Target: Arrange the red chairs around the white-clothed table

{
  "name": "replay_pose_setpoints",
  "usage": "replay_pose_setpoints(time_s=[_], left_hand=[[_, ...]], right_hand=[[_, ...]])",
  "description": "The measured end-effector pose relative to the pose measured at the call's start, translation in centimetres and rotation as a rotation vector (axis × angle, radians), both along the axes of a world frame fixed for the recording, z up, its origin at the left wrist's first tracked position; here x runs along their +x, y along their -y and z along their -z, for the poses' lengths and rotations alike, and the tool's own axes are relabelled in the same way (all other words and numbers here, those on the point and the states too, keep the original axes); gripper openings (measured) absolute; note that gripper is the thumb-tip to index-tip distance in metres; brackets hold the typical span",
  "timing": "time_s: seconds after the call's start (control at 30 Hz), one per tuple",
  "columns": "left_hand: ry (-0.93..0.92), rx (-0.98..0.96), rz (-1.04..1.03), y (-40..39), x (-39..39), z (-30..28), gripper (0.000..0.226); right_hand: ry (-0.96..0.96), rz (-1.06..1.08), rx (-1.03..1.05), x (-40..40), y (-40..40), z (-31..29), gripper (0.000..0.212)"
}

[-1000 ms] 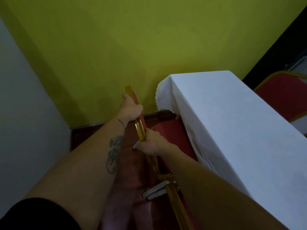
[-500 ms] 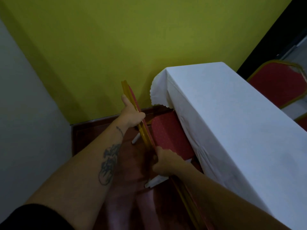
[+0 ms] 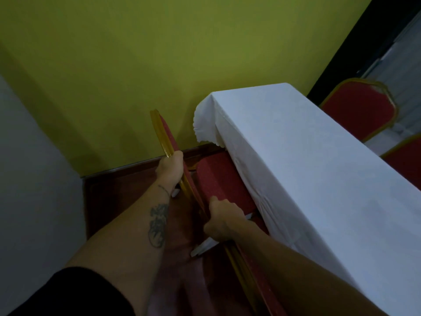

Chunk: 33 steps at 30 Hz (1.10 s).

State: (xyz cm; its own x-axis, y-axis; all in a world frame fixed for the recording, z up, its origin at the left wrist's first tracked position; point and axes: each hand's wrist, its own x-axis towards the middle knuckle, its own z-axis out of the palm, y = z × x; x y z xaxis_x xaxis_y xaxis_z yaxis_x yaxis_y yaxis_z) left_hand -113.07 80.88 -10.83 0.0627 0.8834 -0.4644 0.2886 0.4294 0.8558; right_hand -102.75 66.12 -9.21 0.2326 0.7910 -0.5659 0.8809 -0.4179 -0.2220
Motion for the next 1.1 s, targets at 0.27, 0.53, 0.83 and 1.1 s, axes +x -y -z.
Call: replay_pose_setpoints(time_s=[0.27, 0.53, 0.83, 1.1], left_hand=[[-0.21, 0.034, 0.069, -0.3, -0.3, -0.5, 0.055], [-0.667, 0.328, 0.249, 2.3, -1.1, -3.5, 0.071], [-0.911, 0.542, 0.515, 10.2, 3.9, -12.2, 0.063], [-0.886, 0.778, 0.58, 21.0, 11.4, -22.6, 0.053]], right_hand=[[0.006, 0.052, 0.018, 0.1, -0.2, 0.2, 0.056], [-0.055, 0.225, 0.256, 0.7, 3.7, -0.5, 0.067], [0.048, 0.306, 0.26, 14.1, 11.5, -8.5, 0.072], [0.213, 0.261, 0.505, 21.3, 18.7, -20.2, 0.067]])
